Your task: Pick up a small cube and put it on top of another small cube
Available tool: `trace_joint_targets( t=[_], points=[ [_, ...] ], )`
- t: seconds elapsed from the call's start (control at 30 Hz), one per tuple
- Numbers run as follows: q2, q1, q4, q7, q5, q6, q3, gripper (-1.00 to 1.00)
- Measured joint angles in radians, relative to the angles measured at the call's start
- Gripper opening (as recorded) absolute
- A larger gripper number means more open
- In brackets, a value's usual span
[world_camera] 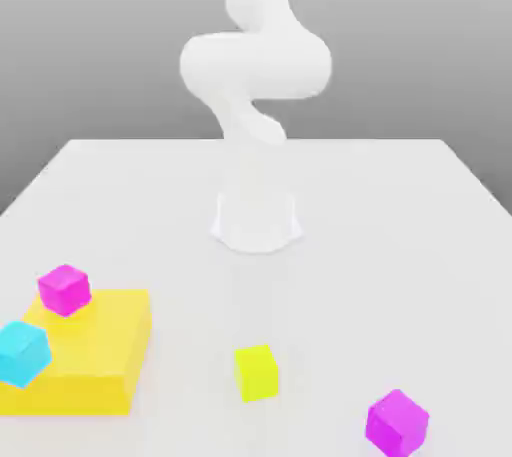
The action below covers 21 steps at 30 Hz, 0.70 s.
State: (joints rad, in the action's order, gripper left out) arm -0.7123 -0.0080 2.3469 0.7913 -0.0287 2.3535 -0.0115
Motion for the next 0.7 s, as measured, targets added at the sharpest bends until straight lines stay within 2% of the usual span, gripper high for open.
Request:
trace_joint_targets(
  t=[0.43, 0.57, 0.7],
  points=[
    [0.486, -0.027, 0.254, -0.09, -0.102, 0.293, -0.004, 0.0],
    [0.629, -0.02, 0.331, -0.154, -0.08, 0.384, 0.006, 0.0],
    [0.768, -0.021, 0.403, -0.258, 0.0, 0.478, -0.011, 0.0]
  ],
)
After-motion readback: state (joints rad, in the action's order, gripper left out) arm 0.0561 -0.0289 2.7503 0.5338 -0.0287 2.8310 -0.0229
